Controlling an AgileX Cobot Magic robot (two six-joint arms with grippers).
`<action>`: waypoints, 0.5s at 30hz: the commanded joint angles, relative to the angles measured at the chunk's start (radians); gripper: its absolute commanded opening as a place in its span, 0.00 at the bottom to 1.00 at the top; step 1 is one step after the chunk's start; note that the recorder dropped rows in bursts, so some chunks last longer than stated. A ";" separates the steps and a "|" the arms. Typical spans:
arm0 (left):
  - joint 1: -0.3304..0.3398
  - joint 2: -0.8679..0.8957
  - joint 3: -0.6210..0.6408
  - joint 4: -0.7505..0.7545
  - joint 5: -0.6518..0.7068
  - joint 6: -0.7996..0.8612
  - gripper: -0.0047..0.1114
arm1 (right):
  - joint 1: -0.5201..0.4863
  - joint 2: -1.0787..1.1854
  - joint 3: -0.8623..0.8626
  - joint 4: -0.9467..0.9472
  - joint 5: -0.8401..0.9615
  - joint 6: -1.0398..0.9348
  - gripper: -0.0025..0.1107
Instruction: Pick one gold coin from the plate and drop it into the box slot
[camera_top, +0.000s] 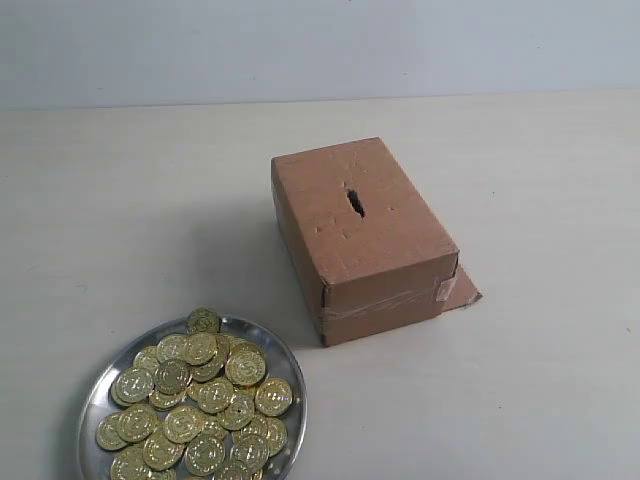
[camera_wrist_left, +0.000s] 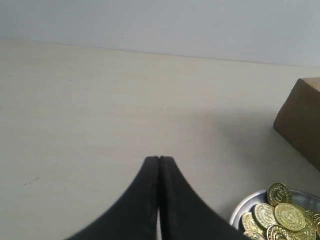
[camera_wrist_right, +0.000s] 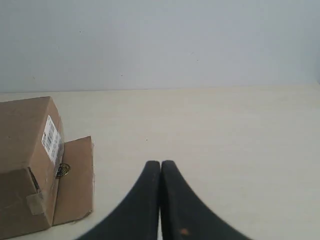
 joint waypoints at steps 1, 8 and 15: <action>0.001 -0.006 0.003 -0.019 -0.044 -0.009 0.04 | -0.006 -0.006 0.005 -0.020 -0.052 -0.006 0.02; 0.001 -0.006 0.003 -0.423 -0.278 -0.113 0.04 | -0.006 -0.006 0.005 0.266 -0.232 0.200 0.02; 0.001 -0.006 0.003 -0.427 -0.259 -0.136 0.04 | -0.006 -0.006 0.005 0.300 -0.243 0.313 0.02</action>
